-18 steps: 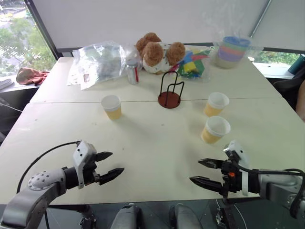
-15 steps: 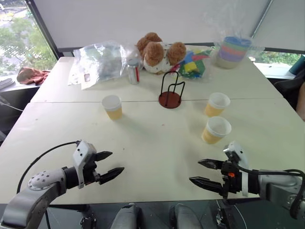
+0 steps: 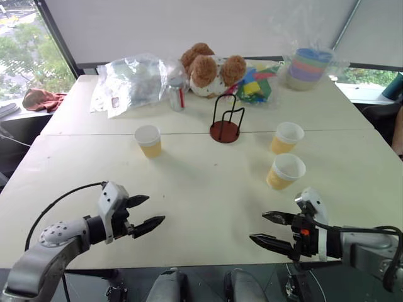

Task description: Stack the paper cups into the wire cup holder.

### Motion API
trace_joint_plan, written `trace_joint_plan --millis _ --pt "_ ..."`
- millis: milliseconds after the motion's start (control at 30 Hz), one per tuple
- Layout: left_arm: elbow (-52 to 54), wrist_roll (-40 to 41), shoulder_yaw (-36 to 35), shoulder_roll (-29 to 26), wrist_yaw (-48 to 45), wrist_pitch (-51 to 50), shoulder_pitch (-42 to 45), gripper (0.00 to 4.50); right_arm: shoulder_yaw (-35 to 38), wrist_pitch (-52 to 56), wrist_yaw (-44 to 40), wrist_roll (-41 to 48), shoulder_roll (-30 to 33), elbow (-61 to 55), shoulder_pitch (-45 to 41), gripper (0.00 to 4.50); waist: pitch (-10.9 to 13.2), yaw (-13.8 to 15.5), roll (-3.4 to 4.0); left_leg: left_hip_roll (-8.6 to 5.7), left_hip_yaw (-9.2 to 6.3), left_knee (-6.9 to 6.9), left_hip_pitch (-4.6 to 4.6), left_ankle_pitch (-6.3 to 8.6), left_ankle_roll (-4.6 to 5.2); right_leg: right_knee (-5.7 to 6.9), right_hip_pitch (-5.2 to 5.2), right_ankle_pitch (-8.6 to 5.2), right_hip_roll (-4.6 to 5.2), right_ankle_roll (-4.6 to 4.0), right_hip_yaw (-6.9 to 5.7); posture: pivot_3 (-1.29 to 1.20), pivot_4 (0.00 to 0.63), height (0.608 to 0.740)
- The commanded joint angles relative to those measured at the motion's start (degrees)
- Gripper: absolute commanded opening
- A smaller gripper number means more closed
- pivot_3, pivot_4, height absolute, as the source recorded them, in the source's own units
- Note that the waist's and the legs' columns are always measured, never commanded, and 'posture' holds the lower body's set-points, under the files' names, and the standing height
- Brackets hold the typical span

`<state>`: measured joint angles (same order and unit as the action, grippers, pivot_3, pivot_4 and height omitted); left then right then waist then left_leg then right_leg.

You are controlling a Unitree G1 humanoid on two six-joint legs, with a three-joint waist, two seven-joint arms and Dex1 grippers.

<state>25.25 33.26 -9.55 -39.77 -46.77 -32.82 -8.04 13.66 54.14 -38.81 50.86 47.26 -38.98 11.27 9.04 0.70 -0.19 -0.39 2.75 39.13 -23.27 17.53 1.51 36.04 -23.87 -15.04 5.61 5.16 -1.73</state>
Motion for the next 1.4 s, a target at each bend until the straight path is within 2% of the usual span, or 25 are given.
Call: trace_joint_plan --millis 33,233,333,433,533,700,800,933,1067,1400 --pt "-0.07 0.99 0.18 -0.43 -1.54 0.19 1.71 4.47 -0.02 0.15 0.83 1.72 -0.39 -1.53 -1.82 4.50 0.00 -0.01 0.00 0.00 0.00 0.00 0.00 0.00 0.00 0.00 0.00 0.00 0.00 0.00 0.00 0.00 0.150 0.740" --pt "-2.67 -1.26 2.13 -0.37 -2.66 1.24 3.99 4.47 0.46 1.72 4.24 3.26 -1.07 -2.46 -2.06 4.50 0.00 0.01 0.00 0.00 0.00 -0.02 -0.01 0.00 0.00 0.00 -0.03 0.01 -0.01 0.01 -0.01 0.00 0.150 0.740" --pt "-3.62 -1.46 3.05 -1.20 -4.36 1.58 5.62 4.47 2.57 3.51 6.74 8.89 -1.81 -2.85 -3.93 4.50 0.00 -0.02 0.00 0.00 0.00 -0.01 -0.01 0.00 0.00 0.00 -0.02 0.01 0.00 0.01 0.00 0.00 0.150 0.740" --pt "-6.30 -1.22 4.38 -2.89 -7.78 0.95 11.66 4.47 4.39 4.66 13.58 19.44 -2.03 -1.45 -13.54 4.50 0.02 -0.07 0.02 0.00 0.00 0.03 -0.01 -0.02 -0.02 0.03 -0.02 0.03 0.00 -0.03 0.00 0.00 0.150 0.740" --pt "-9.88 1.00 4.76 -5.52 -11.65 -2.05 21.98 4.47 0.41 6.31 24.87 22.03 -4.54 4.37 -31.08 4.50 0.05 -0.41 -0.03 0.00 0.00 0.04 -0.01 -0.13 -0.10 0.04 -0.08 0.14 -0.04 -0.20 0.00 0.00 0.150 0.740" --pt "-13.98 3.14 4.67 -9.57 -16.95 -5.47 32.50 4.47 -9.13 9.29 36.09 11.94 -13.63 18.52 -49.25 4.50 0.02 -1.10 -0.04 0.01 0.04 -0.13 -0.14 -0.29 -0.26 0.12 -0.35 0.28 -0.13 -0.03 -0.02 0.00 0.150 0.740" --pt "-15.53 3.18 3.79 -9.84 -16.81 -5.62 35.35 4.47 -14.58 5.42 36.82 0.42 -17.59 29.56 -54.76 4.50 0.03 -1.48 -0.03 0.01 0.14 -0.17 -0.31 -0.42 -0.50 0.12 -0.52 0.30 -0.16 0.03 -0.07 0.00 0.150 0.740" --pt "-15.73 4.34 1.97 -8.18 -14.56 -6.49 36.77 4.47 -18.51 -3.84 31.74 -10.86 -21.95 43.61 -59.32 4.50 0.04 -1.63 -0.03 -0.06 0.30 -0.05 -0.49 -0.31 -0.29 0.11 -0.54 0.31 -0.30 0.07 -0.11 0.00 0.150 0.740" --pt "-13.71 4.35 1.54 -7.50 -13.12 -6.54 34.09 4.47 -21.51 -15.49 24.17 -20.41 -26.30 58.16 -65.48 4.50 0.04 -1.84 -0.02 -0.07 0.39 0.02 -0.50 -0.27 -0.21 0.10 -0.54 0.37 -0.35 0.19 -0.10 0.00 0.150 0.740" --pt "-10.65 4.57 -0.20 -5.70 -8.82 -6.25 28.63 4.47 -18.99 -25.28 16.93 -28.88 -33.63 74.17 -73.35 4.50 0.05 -1.83 -0.02 0.08 0.30 0.01 -0.47 -0.34 -0.34 0.17 -0.56 0.39 -0.48 0.22 -0.09 0.00 0.150 0.740"
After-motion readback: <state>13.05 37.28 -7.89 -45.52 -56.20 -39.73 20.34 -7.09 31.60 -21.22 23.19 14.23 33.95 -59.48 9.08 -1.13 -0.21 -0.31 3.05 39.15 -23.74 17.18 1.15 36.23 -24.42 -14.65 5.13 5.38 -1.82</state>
